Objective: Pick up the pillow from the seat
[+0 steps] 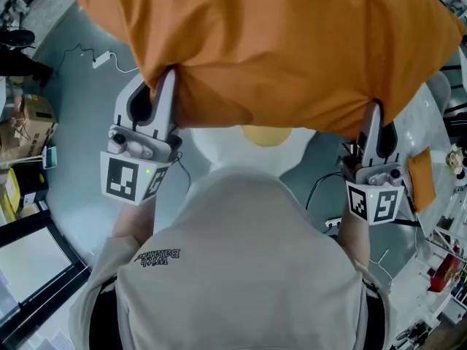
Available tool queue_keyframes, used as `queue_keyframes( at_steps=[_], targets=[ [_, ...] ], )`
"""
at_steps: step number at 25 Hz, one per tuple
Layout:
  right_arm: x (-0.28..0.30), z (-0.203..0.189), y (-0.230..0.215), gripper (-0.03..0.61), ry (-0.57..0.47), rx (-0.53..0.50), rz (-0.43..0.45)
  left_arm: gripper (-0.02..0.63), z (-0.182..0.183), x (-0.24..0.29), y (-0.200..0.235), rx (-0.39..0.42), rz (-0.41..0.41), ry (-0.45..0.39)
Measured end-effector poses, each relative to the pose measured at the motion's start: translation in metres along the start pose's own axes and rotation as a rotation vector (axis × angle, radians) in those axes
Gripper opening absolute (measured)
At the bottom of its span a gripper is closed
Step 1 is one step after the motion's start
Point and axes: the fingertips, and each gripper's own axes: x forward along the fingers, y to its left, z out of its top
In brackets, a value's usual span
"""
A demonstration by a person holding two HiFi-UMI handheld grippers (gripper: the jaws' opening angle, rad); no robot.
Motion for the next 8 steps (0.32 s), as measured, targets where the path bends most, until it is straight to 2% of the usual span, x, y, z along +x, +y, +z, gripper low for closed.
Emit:
queue_keyframes(
  at_steps=[8],
  targets=[
    [-0.0092,0.0019,0.0001,0.037,-0.014,0.019,-0.006,0.034,-0.0008,-0.0055,-0.0059,0.005,0.01,-0.002]
  ],
)
